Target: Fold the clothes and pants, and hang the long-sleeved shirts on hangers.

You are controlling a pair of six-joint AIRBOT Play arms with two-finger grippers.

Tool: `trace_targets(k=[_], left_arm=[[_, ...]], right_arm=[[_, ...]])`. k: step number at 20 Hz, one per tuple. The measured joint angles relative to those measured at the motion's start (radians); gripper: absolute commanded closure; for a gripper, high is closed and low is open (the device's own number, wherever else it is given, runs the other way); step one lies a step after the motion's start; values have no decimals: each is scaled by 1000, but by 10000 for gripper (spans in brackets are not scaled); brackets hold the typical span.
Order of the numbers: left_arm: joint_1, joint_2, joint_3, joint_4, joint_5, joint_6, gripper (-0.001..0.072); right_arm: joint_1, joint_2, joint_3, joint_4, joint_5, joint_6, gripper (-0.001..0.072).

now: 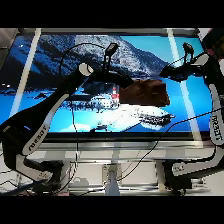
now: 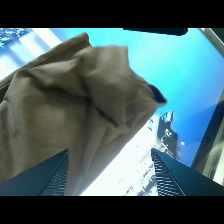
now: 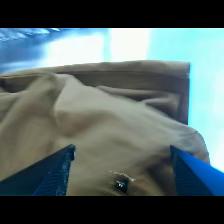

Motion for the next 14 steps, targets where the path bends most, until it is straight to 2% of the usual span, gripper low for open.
trace_targets(k=[5,7,9,11,14], left_arm=[[0,0,0,0,0,0,131],[0,0,0,0,-3,0,131],[0,0,0,0,-10,0,131],[0,0,0,0,-16,0,131],[0,0,0,0,-21,0,131]], right_arm=[[-2,-2,2,-96,23,10,45],[-19,-13,2,-125,56,10,88],[-57,-33,2,-138,101,12,88],[-113,-61,2,-117,151,11,152],[-218,-117,2,10,235,-43,156]])
